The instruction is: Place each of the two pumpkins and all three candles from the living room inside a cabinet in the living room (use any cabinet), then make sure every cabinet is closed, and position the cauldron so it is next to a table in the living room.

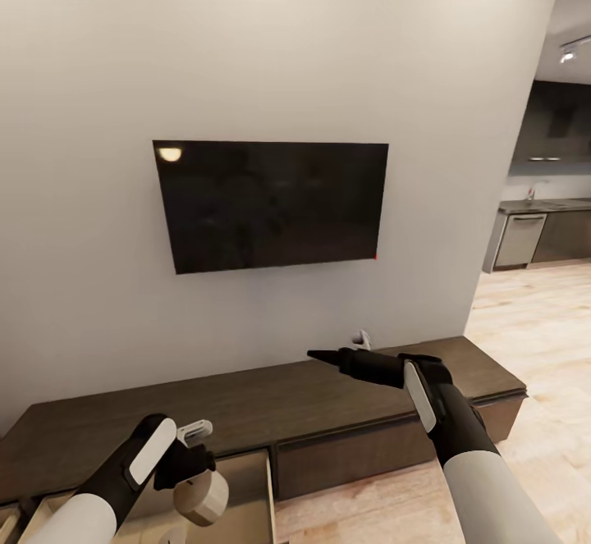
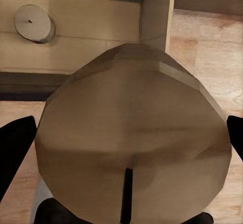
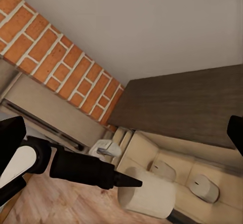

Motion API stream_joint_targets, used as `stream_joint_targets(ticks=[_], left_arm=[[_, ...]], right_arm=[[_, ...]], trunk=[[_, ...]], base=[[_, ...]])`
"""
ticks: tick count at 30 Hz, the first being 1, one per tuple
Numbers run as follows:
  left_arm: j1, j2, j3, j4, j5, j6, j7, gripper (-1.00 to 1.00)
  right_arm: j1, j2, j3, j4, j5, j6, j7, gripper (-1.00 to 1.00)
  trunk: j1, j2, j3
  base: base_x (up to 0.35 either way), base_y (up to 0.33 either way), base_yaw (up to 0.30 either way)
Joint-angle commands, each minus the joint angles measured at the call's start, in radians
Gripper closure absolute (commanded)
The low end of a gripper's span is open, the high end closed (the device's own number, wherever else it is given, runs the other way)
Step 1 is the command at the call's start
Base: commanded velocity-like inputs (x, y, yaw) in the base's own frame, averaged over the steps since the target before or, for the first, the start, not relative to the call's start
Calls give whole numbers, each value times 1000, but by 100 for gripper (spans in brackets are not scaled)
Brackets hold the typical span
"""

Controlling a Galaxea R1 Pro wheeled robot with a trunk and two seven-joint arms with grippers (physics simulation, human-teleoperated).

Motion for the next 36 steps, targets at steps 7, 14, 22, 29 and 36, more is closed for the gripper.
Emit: stream_joint_targets(ticks=[7, 14, 22, 29, 36], left_arm=[[-1, -2, -21, 1, 10, 0, 9, 100], [-1, 4, -21, 1, 10, -16, 9, 100], [-1, 7, -23, 2, 10, -71, 10, 100], [-1, 5, -22, 76, -43, -126, 9, 100], [-1, 2, -23, 187, -99, -229, 10, 100]], right_arm=[[-1, 2, -3, 0, 2, 5, 3, -100], [-1, 2, -3, 0, 2, 5, 2, -100], [-1, 3, -3, 0, 2, 4, -1, -100], [-1, 1, -3, -2, 3, 3, 3, -100], [-1, -3, -4, -4, 4, 5, 0, -100]], trunk=[[0, -1, -1], [0, -1, -1], [19, -36, -17], [46, -85, -39], [73, -134, -61]], base=[[96, 0, 0], [19, 0, 0], [0, 0, 0], [0, 0, 0], [0, 0, 0]])
